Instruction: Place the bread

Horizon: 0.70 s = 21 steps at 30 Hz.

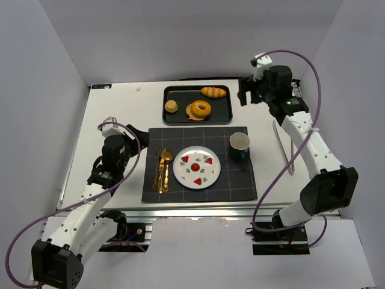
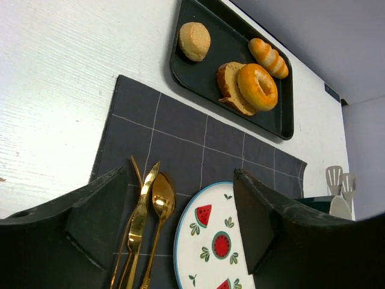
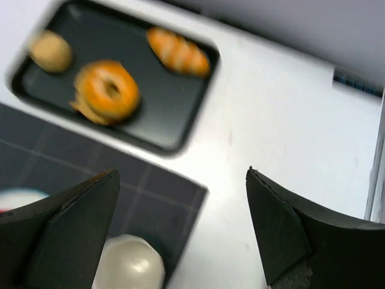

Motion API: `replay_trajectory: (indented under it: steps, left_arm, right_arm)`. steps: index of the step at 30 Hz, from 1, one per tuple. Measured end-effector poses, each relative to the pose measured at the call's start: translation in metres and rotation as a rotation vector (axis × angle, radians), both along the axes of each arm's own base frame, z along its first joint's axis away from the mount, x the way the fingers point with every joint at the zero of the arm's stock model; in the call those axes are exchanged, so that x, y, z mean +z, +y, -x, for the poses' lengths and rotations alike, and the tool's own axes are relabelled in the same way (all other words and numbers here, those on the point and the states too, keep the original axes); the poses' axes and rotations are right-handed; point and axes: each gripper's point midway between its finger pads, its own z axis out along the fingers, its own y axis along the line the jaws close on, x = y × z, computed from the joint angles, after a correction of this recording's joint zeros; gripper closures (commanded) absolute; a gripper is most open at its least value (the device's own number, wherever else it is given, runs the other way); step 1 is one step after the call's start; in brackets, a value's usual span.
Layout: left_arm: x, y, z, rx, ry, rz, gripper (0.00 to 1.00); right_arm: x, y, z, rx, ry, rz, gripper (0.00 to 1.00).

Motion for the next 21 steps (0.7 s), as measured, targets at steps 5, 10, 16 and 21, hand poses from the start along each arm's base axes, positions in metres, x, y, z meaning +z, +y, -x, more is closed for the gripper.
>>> replay_trajectory:
  steps: [5,10,16,21]
  left_arm:
    - [0.004,-0.006,-0.002,-0.026,-0.018,0.014,1.00]
    - [0.010,-0.012,-0.003,-0.054,-0.041,0.033,0.51]
    - [0.013,-0.015,-0.004,-0.070,-0.053,0.039,0.20]
    - [0.008,-0.017,-0.005,-0.077,-0.050,0.039,0.20]
  right_arm:
    - [-0.077,-0.085,0.013,-0.006,0.195,0.008,1.00]
    - [-0.117,-0.158,0.044,-0.069,0.291,-0.050,0.38]
    - [-0.151,-0.172,0.074,-0.092,0.351,-0.006,0.11]
    - [-0.188,-0.199,0.087,-0.213,0.452,0.083,0.11]
